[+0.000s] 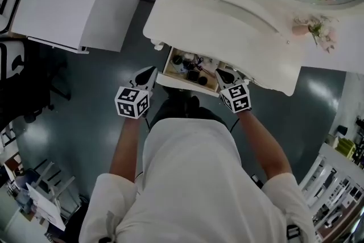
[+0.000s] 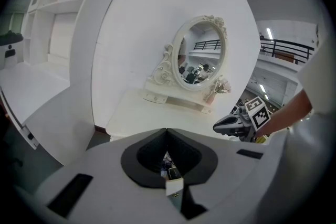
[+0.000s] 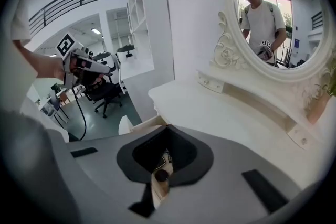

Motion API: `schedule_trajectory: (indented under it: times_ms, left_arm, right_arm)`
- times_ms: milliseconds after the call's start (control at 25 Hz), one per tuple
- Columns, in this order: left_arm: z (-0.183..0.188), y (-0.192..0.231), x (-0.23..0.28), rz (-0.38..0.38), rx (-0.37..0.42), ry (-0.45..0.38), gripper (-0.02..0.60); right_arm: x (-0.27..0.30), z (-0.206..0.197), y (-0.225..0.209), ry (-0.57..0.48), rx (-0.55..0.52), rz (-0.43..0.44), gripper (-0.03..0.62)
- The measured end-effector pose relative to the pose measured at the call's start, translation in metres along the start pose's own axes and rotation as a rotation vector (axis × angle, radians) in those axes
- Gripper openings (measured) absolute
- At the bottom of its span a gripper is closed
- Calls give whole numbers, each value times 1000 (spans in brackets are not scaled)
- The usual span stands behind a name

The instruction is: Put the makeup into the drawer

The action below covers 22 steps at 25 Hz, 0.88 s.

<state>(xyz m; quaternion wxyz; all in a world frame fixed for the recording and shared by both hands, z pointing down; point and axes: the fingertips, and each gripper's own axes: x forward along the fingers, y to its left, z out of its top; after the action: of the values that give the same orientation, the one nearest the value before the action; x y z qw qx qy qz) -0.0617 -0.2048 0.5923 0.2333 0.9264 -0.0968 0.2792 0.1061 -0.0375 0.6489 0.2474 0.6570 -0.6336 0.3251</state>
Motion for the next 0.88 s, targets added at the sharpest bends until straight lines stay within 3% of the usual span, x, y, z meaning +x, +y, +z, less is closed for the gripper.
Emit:
schedule_trajectory:
  times_ms: [520, 880]
  left_arm:
    - [4, -96, -17, -3, 59, -90, 17]
    - [-3, -133, -47, 21, 83, -122, 17]
  right_arm:
    - [-90, -10, -20, -145, 26, -21, 28]
    - [-139, -8, -21, -238, 40, -34, 28]
